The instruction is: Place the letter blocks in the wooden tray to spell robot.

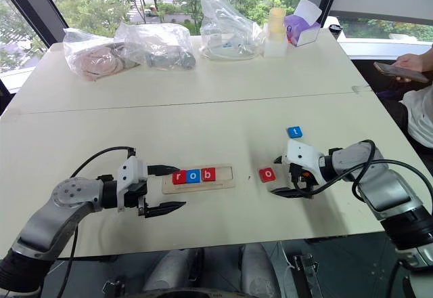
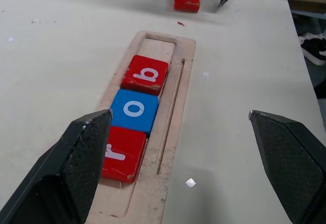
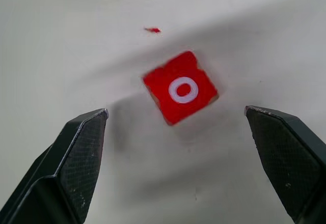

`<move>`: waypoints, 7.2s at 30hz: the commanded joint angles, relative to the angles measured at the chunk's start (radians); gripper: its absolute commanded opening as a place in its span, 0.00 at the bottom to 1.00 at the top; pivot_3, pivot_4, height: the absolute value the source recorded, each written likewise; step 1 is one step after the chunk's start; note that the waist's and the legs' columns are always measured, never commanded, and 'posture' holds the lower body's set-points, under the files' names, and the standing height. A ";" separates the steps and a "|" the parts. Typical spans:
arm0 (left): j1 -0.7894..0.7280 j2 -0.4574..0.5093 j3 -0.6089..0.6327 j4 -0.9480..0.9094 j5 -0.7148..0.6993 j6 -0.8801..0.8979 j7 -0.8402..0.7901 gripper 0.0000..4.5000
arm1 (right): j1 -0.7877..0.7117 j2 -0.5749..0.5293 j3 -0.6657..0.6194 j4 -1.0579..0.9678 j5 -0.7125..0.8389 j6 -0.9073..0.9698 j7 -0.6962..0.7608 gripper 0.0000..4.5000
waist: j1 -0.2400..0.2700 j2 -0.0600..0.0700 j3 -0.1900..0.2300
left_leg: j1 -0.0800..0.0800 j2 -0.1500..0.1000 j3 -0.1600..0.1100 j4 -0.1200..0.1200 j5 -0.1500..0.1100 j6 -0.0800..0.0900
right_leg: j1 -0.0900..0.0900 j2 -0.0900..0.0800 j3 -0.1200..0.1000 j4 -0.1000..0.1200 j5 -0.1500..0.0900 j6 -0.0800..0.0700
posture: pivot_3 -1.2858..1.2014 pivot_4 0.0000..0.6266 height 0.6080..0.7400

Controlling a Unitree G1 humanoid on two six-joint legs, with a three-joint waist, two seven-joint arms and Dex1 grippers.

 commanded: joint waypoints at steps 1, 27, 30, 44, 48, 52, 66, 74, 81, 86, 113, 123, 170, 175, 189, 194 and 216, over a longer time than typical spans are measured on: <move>0.009 0.001 0.020 -0.035 -0.003 -0.014 0.011 1.00 | -0.032 0.028 0.013 0.070 -0.037 -0.101 0.026 0.99 | 0.001 0.000 0.000 | 0.000 0.000 0.000 0.000 0.000 0.000 | 0.000 0.000 0.000 0.000 0.000 0.000 | 0.52 0.24 1.00; 0.013 0.004 0.023 -0.043 -0.007 -0.012 0.023 1.00 | -0.149 0.207 0.111 -0.171 -0.075 0.090 -0.007 0.25 | 0.005 0.000 0.000 | 0.000 0.000 -0.001 0.000 0.000 -0.001 | -0.002 0.000 0.001 0.001 0.001 -0.001 | 0.52 0.24 1.00; 0.015 0.005 0.024 -0.045 -0.008 -0.010 0.025 1.00 | -0.167 0.231 0.149 -0.149 -0.109 0.090 -0.027 0.25 | 0.005 0.000 0.000 | -0.001 -0.001 -0.001 0.000 0.000 -0.001 | -0.002 -0.001 0.001 0.000 0.001 -0.001 | 0.52 0.24 1.00; 0.048 0.011 0.033 -0.075 -0.014 -0.003 0.042 1.00 | -0.208 0.282 0.191 -0.087 -0.153 0.069 -0.044 0.25 | 0.001 0.000 0.000 | -0.001 0.000 0.000 0.000 0.000 -0.001 | -0.002 0.000 0.001 0.001 0.001 -0.001 | 0.52 0.24 1.00; 0.052 0.011 0.033 -0.077 -0.014 -0.004 0.043 1.00 | -0.210 0.288 0.195 -0.089 -0.155 0.071 -0.042 0.36 | 0.000 0.000 0.000 | -0.001 0.000 -0.001 0.000 0.000 -0.001 | -0.002 0.000 0.001 0.001 0.001 -0.001 | 0.52 0.24 1.00; 0.053 0.011 0.032 -0.076 -0.014 -0.005 0.044 1.00 | -0.213 0.298 0.199 -0.095 -0.154 0.081 -0.042 0.82 | 0.000 0.000 0.000 | -0.001 0.000 -0.001 0.000 0.000 -0.001 | -0.002 0.000 0.001 0.001 0.001 -0.001 | 0.52 0.24 1.00; 0.061 0.014 0.033 -0.076 -0.015 -0.008 0.045 1.00 | -0.258 0.240 0.094 -0.037 -0.151 0.080 -0.085 0.98 | 0.002 0.000 0.000 | -0.001 -0.001 0.000 0.000 0.000 -0.001 | -0.002 0.000 0.001 0.001 0.001 -0.001 | 0.52 0.24 1.00; 0.061 0.013 0.029 -0.076 -0.015 -0.011 0.044 1.00 | -0.235 0.246 0.107 -0.015 -0.169 0.047 -0.115 0.98 | -0.002 0.000 0.000 | -0.001 0.000 0.000 0.000 0.000 -0.001 | -0.003 0.000 0.001 0.002 0.001 -0.001 | 0.52 0.24 1.00; 0.068 0.017 0.035 -0.080 -0.018 -0.011 0.042 1.00 | -0.229 0.269 0.116 -0.018 -0.178 0.048 -0.124 0.98 | 0.000 0.000 0.000 | -0.001 0.000 0.000 0.000 0.000 -0.001 | -0.003 0.000 0.001 0.001 0.001 -0.001 | 0.52 0.24 1.00; 0.070 0.019 0.039 -0.087 -0.020 -0.006 0.043 1.00 | -0.227 0.278 0.124 -0.024 -0.180 0.046 -0.124 0.98 | -0.001 0.000 0.000 | -0.001 0.000 0.000 0.000 0.000 -0.001 | -0.003 0.000 0.001 0.002 0.001 -0.001 | 0.52 0.24 1.00; 0.078 0.019 0.050 -0.125 -0.029 0.037 0.063 1.00 | -0.249 0.364 0.164 -0.013 -0.199 0.050 -0.145 0.98 | -0.001 0.000 0.000 | -0.001 0.000 0.000 0.000 0.000 -0.001 | -0.003 0.000 0.001 0.002 0.001 -0.001 | 0.52 0.24 1.00; 0.064 0.012 0.039 -0.119 -0.027 0.038 0.063 1.00 | -0.244 0.320 0.088 -0.025 -0.197 0.075 -0.170 0.98 | -0.001 0.000 0.000 | -0.001 0.000 0.000 0.000 0.001 -0.001 | -0.003 0.001 0.001 0.002 0.001 -0.001 | 0.52 0.24 1.00; 0.033 -0.026 0.016 -0.065 -0.003 -0.006 0.055 1.00 | -0.055 0.634 -0.404 -0.426 0.021 1.244 -0.946 0.26 | -0.004 0.000 -0.004 | 0.000 0.000 -0.001 -0.001 0.001 -0.001 | -0.002 0.001 0.002 0.003 0.002 -0.002 | 0.52 0.24 1.00; 0.055 -0.017 0.017 -0.080 -0.010 0.003 0.050 1.00 | 0.138 0.729 -0.330 -0.732 0.084 1.310 -1.018 0.26 | -0.003 0.000 -0.005 | 0.000 0.000 -0.002 -0.002 0.001 -0.001 | -0.003 0.001 0.001 0.003 0.001 -0.002 | 0.52 0.24 1.00; 0.042 -0.016 0.013 -0.071 -0.010 0.005 0.039 1.00 | 0.111 0.721 -0.282 -0.754 0.150 1.310 -1.115 0.94 | -0.003 0.000 -0.005 | 0.000 0.000 -0.001 0.000 0.001 -0.002 | -0.002 0.001 0.001 0.002 0.000 -0.005 | 0.52 0.24 1.00; 0.042 -0.017 0.014 -0.062 -0.005 -0.003 0.039 1.00 | 0.042 0.406 -0.200 -0.746 0.229 1.216 -0.913 0.99 | 0.000 0.000 -0.004 | -0.001 -0.001 0.000 0.000 0.001 -0.001 | -0.002 0.001 0.001 0.001 -0.001 -0.005 | 0.52 0.24 1.00; 0.028 -0.035 0.003 -0.043 0.014 -0.033 0.056 1.00 | -0.124 0.072 0.059 0.165 -0.062 -0.174 0.040 0.99 | 0.003 -0.001 -0.001 | 0.000 0.000 0.000 0.000 0.000 -0.001 | 0.000 0.000 0.000 0.000 0.000 0.000 | 0.52 0.24 1.00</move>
